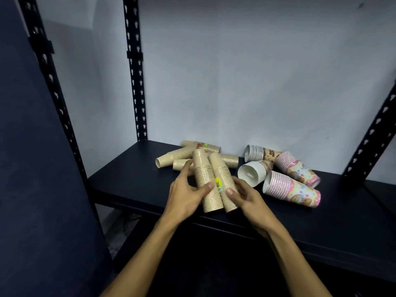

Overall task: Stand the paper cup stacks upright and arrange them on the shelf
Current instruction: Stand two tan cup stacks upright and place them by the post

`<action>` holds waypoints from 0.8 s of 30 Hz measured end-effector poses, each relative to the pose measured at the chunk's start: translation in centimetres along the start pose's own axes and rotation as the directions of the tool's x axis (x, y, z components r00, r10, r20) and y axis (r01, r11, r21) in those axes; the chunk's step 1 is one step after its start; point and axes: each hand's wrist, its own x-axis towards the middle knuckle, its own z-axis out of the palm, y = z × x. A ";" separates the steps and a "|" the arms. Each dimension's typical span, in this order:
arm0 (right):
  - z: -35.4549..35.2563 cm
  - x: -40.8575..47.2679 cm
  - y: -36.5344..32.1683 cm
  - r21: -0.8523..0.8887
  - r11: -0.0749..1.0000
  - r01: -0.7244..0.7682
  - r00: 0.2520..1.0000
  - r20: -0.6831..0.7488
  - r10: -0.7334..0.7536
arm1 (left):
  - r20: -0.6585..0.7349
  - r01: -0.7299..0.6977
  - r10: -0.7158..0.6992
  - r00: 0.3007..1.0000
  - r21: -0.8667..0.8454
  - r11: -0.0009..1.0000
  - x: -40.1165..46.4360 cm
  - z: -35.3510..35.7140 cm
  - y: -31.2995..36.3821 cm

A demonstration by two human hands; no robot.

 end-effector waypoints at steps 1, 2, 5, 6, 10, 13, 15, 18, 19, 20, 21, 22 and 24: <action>-0.3 0.0 0.0 0.003 1.000 0.017 1.000 0.008 -0.017 | 0.012 -0.042 0.042 0.999 -0.004 0.999 0.0 0.1 0.3; -0.6 0.1 0.0 -0.006 0.999 0.032 0.999 0.009 -0.032 | 0.024 -0.083 0.083 0.996 -0.003 0.997 0.1 0.2 0.6; -0.9 0.5 -0.2 -0.027 0.998 0.063 0.998 -0.017 -0.063 | 0.060 -0.168 0.168 0.984 -0.012 0.986 0.4 0.4 0.8; -0.9 0.7 -0.3 -0.041 0.996 0.078 0.996 -0.028 -0.079 | 0.072 -0.182 0.183 0.981 -0.023 0.983 0.5 0.5 0.7; -0.5 0.7 0.2 -0.110 0.985 0.133 0.988 -0.058 -0.140 | 0.142 -0.171 0.183 0.973 -0.089 0.981 0.6 0.6 0.0; -0.3 0.6 0.8 -0.123 0.980 0.155 0.985 -0.052 -0.163 | 0.149 -0.169 0.186 0.971 -0.117 0.979 0.6 0.7 -0.7; -0.3 0.7 1.1 -0.119 0.981 0.157 0.986 -0.045 -0.163 | 0.145 -0.159 0.178 0.973 -0.130 0.979 0.8 0.9 -1.2; -0.4 0.8 1.3 -0.097 0.982 0.160 0.985 -0.042 -0.165 | 0.119 -0.119 0.138 0.983 -0.153 0.981 0.9 1.3 -2.3; -0.4 0.8 1.4 -0.088 0.983 0.163 0.985 -0.039 -0.167 | 0.105 -0.109 0.127 0.986 -0.157 0.981 0.9 1.4 -2.6; -0.5 0.8 1.4 -0.078 0.984 0.163 0.985 -0.039 -0.166 | 0.093 -0.106 0.121 0.988 -0.158 0.982 0.8 1.5 -2.8; -0.5 0.8 1.5 -0.067 0.984 0.163 0.985 -0.043 -0.166 | 0.088 -0.107 0.121 0.989 -0.155 0.982 0.8 1.6 -2.8; -0.4 0.8 1.5 -0.063 0.985 0.163 0.985 -0.053 -0.166 | 0.087 -0.108 0.121 0.989 -0.147 0.983 0.9 1.7 -2.8; -0.3 0.8 1.5 -0.087 0.983 0.160 0.983 -0.076 -0.167 | 0.079 -0.113 0.123 0.989 -0.125 0.986 1.0 2.0 -2.7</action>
